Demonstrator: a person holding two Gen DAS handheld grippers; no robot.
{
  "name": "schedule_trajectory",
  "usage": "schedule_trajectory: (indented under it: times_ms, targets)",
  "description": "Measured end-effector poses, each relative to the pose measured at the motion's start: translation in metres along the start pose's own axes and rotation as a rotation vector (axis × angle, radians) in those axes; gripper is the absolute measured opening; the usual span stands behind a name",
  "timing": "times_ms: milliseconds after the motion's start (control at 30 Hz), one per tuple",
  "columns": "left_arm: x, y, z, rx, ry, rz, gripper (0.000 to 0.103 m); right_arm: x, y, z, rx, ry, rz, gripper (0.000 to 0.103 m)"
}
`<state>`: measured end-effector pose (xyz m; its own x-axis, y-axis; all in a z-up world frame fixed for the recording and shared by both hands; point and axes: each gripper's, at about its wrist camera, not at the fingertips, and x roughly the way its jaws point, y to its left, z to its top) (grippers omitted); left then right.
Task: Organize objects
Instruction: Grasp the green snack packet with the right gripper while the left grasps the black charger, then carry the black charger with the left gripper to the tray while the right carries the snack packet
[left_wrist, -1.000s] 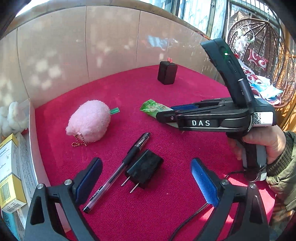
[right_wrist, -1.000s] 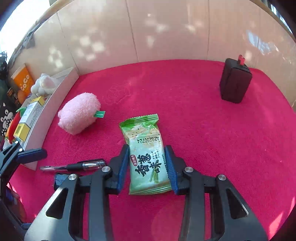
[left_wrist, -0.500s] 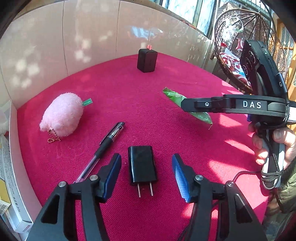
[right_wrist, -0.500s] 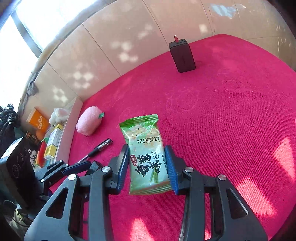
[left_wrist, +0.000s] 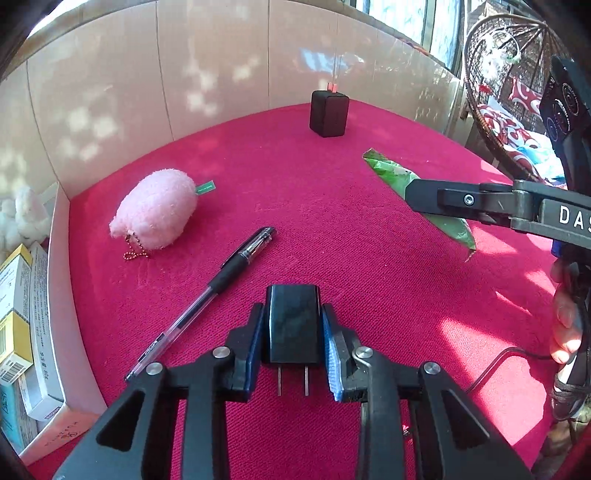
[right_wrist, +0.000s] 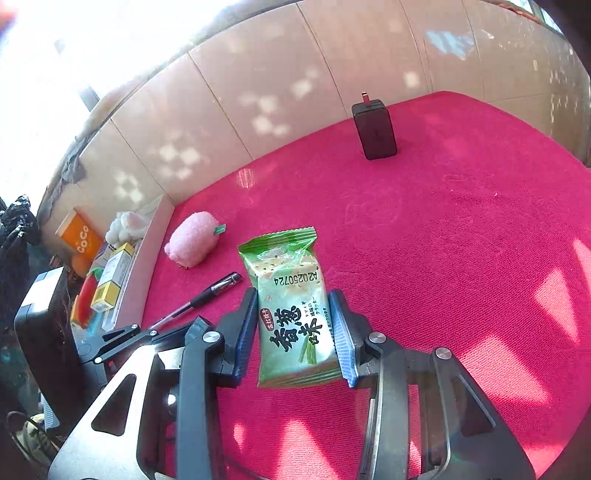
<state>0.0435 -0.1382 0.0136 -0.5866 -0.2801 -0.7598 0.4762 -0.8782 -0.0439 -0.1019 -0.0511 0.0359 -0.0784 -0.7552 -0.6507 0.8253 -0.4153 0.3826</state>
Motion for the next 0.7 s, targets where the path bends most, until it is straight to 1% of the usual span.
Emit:
schedule_trajectory:
  times_ms: [133, 233, 333, 433, 600, 700]
  targets:
    - [-0.037, -0.004, -0.009, -0.020, -0.091, 0.017, 0.029, -0.021, 0.017, 0.001, -0.017, -0.056, 0.007, 0.038]
    - [-0.070, -0.002, -0.020, -0.047, -0.154, 0.022, 0.029, -0.038, 0.034, 0.000, -0.029, -0.101, 0.033, 0.038]
    - [-0.098, 0.003, -0.030, -0.070, -0.213, 0.074, 0.029, -0.057, 0.061, -0.004, -0.084, -0.164, 0.047, 0.038]
    - [-0.119, 0.011, -0.037, -0.123, -0.262, 0.131, 0.029, -0.068, 0.091, -0.015, -0.156, -0.224, 0.048, 0.038]
    - [-0.158, 0.025, -0.044, -0.185, -0.354, 0.232, 0.029, -0.078, 0.124, -0.027, -0.217, -0.240, 0.075, 0.038]
    - [-0.183, 0.033, -0.051, -0.222, -0.408, 0.268, 0.029, -0.089, 0.139, -0.033, -0.258, -0.268, 0.076, 0.038]
